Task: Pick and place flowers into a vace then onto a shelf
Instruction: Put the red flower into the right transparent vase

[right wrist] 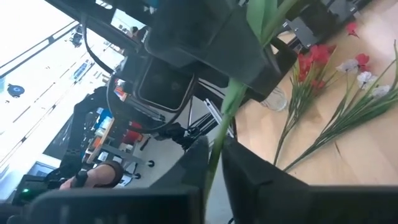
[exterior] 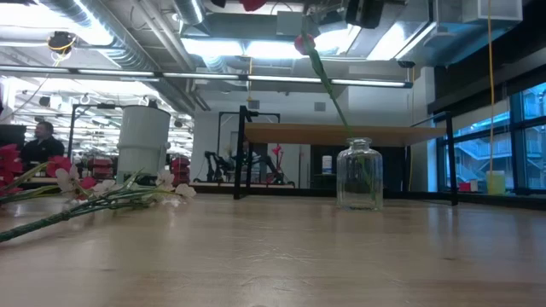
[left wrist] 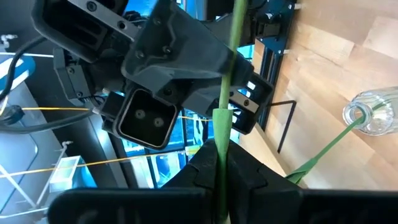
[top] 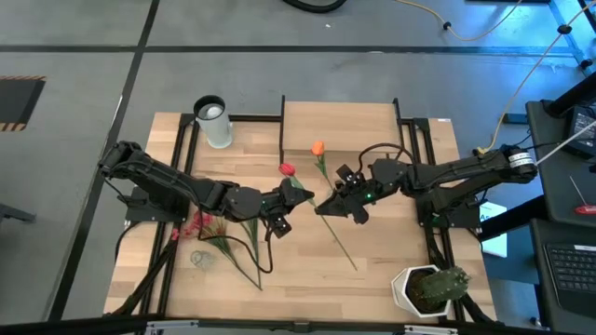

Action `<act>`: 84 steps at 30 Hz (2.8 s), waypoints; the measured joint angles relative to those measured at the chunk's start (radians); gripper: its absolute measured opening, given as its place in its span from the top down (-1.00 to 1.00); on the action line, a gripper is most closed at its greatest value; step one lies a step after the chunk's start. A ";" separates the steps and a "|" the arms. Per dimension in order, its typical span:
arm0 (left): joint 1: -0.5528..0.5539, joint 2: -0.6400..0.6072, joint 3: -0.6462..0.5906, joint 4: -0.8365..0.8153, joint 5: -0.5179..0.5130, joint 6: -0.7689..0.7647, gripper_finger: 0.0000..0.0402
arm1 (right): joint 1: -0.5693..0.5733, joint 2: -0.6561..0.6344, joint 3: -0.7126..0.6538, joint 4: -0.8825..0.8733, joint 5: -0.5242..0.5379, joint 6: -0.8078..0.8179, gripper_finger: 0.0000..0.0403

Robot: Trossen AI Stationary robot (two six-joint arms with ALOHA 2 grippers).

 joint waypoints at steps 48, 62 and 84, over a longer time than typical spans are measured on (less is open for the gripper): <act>-0.159 -0.221 0.000 -0.127 -0.230 -1.208 0.33 | 0.055 -0.313 0.000 -0.177 0.803 -0.732 0.98; -0.113 -0.216 0.000 -0.271 -0.213 -1.320 0.33 | 0.059 -0.366 -0.409 0.480 0.852 -0.889 0.99; -0.039 -0.216 0.000 -0.273 -0.150 -1.323 0.35 | 0.045 -0.187 -0.594 0.825 0.853 -0.890 0.99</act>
